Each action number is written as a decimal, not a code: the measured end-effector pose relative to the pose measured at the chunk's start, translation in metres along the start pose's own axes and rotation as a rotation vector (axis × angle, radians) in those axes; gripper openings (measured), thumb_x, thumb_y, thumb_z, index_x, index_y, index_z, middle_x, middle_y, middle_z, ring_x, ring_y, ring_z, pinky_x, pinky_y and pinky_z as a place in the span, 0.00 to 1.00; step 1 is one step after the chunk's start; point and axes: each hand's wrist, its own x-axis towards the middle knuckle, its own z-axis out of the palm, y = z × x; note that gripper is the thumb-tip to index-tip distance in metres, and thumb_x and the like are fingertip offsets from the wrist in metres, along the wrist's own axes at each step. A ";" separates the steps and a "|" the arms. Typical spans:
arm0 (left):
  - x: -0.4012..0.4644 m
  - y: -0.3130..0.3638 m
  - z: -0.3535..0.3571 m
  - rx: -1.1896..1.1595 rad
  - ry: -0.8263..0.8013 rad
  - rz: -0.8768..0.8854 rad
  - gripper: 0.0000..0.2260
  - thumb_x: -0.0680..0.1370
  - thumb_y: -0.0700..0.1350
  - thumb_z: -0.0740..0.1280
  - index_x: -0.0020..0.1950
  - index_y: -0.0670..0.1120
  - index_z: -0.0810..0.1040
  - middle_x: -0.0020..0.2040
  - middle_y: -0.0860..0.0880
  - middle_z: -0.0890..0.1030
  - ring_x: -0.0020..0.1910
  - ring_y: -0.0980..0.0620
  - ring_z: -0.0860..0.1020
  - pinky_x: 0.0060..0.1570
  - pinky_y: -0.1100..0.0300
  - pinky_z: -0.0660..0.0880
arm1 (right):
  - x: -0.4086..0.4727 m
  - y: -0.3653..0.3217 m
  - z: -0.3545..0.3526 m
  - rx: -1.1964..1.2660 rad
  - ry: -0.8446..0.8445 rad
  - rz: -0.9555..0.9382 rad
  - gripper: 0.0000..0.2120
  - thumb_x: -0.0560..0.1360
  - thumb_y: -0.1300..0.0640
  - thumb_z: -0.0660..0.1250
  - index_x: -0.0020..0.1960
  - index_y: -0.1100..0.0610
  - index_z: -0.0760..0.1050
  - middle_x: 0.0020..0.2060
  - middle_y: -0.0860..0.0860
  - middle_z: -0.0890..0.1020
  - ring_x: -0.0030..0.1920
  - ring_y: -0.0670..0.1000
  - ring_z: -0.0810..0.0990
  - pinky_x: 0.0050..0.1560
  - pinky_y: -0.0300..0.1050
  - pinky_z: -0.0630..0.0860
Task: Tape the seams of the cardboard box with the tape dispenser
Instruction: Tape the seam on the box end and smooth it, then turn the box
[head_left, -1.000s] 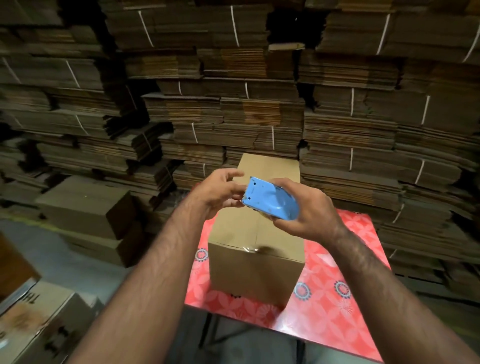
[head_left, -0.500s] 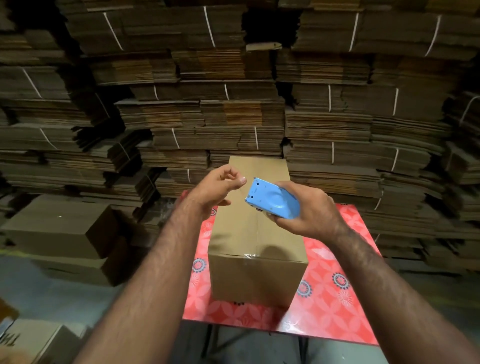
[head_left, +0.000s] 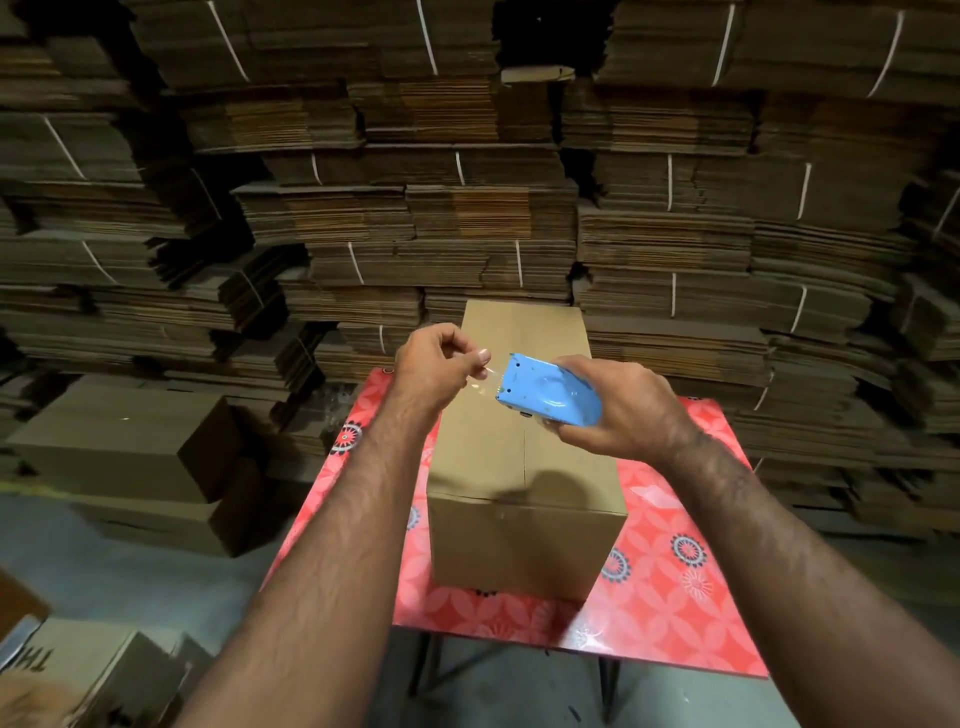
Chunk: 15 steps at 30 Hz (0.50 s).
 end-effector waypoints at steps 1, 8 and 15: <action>-0.001 -0.006 -0.001 -0.003 0.014 -0.015 0.06 0.71 0.39 0.76 0.39 0.42 0.80 0.31 0.47 0.83 0.31 0.54 0.82 0.35 0.59 0.75 | -0.002 0.005 0.001 -0.003 -0.027 -0.016 0.29 0.67 0.35 0.70 0.65 0.43 0.71 0.49 0.42 0.82 0.49 0.51 0.81 0.43 0.48 0.77; -0.007 -0.024 0.001 0.013 0.036 -0.074 0.07 0.71 0.39 0.76 0.37 0.44 0.80 0.32 0.45 0.84 0.32 0.51 0.81 0.36 0.55 0.75 | -0.002 0.008 0.004 -0.072 -0.168 -0.169 0.30 0.67 0.39 0.69 0.68 0.42 0.69 0.54 0.42 0.81 0.52 0.51 0.81 0.43 0.48 0.78; -0.020 -0.032 0.003 -0.071 0.047 -0.115 0.05 0.74 0.37 0.73 0.41 0.42 0.78 0.31 0.46 0.83 0.32 0.55 0.81 0.33 0.60 0.71 | -0.006 0.018 0.012 -0.004 -0.097 -0.184 0.28 0.67 0.36 0.69 0.65 0.43 0.72 0.50 0.42 0.83 0.48 0.52 0.82 0.40 0.47 0.77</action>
